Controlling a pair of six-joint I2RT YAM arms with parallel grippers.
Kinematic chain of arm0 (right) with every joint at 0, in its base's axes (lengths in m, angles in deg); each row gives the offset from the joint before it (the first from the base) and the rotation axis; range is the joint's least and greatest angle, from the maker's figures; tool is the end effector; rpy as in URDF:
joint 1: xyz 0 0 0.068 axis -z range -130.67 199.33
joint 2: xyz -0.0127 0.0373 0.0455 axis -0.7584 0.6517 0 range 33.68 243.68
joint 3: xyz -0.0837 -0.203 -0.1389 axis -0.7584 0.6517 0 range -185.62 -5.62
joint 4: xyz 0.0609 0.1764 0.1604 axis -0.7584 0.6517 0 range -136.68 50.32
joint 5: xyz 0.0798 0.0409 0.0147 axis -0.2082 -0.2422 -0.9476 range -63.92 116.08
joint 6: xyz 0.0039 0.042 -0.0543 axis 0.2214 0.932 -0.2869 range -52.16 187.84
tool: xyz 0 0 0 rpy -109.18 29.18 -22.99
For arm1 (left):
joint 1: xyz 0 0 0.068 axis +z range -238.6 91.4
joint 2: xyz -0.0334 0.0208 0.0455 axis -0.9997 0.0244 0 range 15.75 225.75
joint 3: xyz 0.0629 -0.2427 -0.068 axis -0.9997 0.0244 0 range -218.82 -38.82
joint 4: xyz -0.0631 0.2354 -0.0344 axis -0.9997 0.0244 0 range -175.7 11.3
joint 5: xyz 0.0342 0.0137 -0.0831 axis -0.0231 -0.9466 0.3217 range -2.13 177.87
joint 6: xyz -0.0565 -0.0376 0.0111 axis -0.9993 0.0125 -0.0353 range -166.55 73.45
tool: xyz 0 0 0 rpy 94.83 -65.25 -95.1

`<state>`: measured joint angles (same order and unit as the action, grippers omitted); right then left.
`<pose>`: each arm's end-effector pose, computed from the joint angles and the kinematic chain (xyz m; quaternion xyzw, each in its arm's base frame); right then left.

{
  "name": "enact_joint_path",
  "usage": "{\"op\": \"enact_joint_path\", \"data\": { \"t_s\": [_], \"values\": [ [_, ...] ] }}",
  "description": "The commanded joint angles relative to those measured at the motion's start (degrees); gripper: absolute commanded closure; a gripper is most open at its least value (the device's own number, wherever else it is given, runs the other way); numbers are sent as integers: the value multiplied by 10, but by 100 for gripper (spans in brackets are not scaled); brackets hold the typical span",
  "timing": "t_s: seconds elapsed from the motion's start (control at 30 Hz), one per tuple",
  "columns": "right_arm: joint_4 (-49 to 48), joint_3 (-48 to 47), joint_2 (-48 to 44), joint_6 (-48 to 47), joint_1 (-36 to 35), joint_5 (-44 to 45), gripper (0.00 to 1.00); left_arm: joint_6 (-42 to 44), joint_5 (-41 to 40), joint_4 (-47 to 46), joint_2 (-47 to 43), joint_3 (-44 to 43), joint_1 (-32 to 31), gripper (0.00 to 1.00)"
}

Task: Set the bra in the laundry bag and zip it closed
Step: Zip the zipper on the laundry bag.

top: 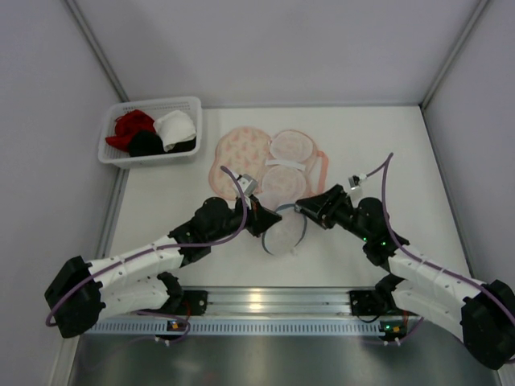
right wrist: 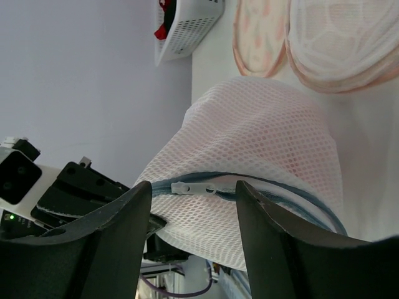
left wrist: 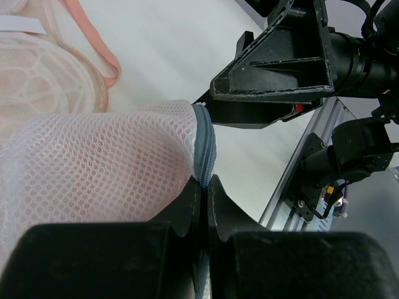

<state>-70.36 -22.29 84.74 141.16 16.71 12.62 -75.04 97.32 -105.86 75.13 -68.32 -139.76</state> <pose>0.1706 0.1246 0.2050 0.1960 0.7430 0.5601 0.3095 0.1482 -0.1984 0.2455 0.2018 0.7365 -0.4599 0.4531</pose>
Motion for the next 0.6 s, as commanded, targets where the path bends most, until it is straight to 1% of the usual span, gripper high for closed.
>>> {"op": "enact_joint_path", "data": {
  "t_s": [0.0, 0.2, 0.27, 0.43, 0.57],
  "values": [
    [-61, -21, 2, 18, -3, -13, 43, 4, 8, -57, -6, -25, -3, 100],
    [-74, -23, 8, 32, -2, -29, 47, 8, 5, -57, -6, -24, -4, 100],
    [-68, -24, 5, 32, -2, -29, 48, 9, 4, -57, -7, -24, -4, 100],
    [-50, -21, -13, 32, -3, -18, 55, 9, 1, -59, -10, -20, -4, 100],
    [-40, -21, -27, 30, -2, -9, 57, 11, -3, -59, -13, -18, -3, 100]
  ]
}}
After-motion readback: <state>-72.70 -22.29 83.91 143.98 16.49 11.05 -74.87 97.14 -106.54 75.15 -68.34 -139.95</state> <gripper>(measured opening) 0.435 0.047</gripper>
